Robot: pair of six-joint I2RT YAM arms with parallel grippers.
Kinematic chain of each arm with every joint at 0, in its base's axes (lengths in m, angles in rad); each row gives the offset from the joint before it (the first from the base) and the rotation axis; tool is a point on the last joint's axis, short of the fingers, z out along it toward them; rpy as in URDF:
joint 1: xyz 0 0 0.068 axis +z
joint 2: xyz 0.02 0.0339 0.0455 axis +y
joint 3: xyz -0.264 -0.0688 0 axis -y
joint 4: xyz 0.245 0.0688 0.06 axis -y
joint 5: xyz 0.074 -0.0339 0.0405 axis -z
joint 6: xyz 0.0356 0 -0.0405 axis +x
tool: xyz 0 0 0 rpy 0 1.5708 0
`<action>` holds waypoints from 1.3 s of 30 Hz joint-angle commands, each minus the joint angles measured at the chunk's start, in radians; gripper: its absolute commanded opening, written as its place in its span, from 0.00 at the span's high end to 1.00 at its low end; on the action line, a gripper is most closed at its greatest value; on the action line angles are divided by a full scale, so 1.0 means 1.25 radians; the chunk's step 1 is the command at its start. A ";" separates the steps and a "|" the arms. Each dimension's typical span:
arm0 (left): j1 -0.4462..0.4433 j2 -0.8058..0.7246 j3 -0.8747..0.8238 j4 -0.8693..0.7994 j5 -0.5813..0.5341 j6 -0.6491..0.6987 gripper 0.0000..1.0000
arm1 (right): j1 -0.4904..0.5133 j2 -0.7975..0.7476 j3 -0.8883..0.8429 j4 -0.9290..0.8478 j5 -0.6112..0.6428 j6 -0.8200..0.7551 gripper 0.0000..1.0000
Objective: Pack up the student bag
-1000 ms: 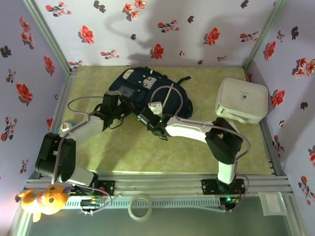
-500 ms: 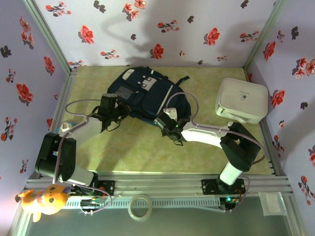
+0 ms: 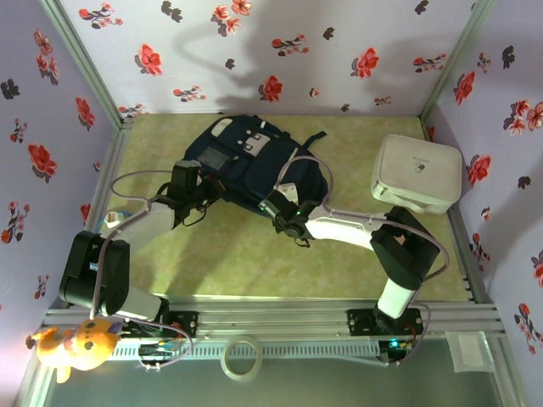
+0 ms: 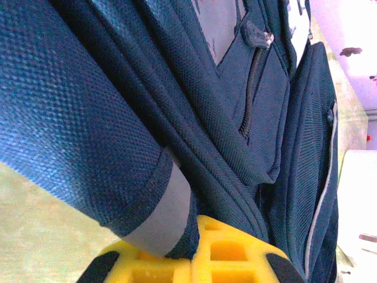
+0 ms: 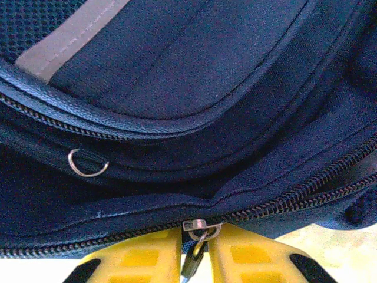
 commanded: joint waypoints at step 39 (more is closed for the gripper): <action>0.135 0.037 -0.013 -0.015 -0.001 0.044 0.37 | -0.018 0.113 0.101 0.277 -0.467 0.000 1.00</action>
